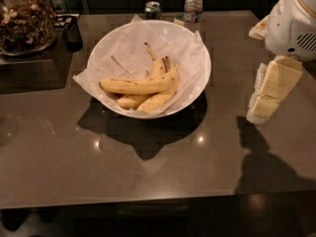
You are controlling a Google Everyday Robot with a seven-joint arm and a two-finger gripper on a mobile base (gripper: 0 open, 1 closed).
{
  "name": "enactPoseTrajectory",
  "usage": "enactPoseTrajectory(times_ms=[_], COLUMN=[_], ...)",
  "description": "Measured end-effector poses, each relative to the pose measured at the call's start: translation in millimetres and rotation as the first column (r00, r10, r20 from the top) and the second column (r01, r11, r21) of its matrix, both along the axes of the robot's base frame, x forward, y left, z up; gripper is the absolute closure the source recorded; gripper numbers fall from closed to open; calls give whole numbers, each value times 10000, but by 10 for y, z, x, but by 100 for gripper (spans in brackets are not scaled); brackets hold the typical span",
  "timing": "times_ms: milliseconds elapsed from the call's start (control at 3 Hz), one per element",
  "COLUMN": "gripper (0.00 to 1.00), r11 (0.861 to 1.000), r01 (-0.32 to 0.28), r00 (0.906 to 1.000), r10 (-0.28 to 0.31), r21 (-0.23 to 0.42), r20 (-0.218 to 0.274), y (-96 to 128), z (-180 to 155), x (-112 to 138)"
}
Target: Pick banana from white bowl
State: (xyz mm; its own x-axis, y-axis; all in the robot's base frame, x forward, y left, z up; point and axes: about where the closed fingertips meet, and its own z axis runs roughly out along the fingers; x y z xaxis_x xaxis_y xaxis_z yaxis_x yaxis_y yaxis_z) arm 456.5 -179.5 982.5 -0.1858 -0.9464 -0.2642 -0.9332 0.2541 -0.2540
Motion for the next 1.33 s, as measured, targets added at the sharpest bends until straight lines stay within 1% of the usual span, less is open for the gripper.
enactPoseTrajectory(times_ms=[333, 667, 1000, 1333], gripper=[0, 0, 0, 0], r11=[9930, 9683, 9382, 9381], r01=[-1034, -2219, -3108, -3107], r00=[9945, 9730, 9429, 9434], r10=[1040, 2276, 3245, 3240], r21=[574, 1144, 1521, 1530], r20=[-86, -394, -751, -705], y=[383, 810, 1150, 1164], z=[-46, -130, -233, -233], x=[170, 364, 479, 491])
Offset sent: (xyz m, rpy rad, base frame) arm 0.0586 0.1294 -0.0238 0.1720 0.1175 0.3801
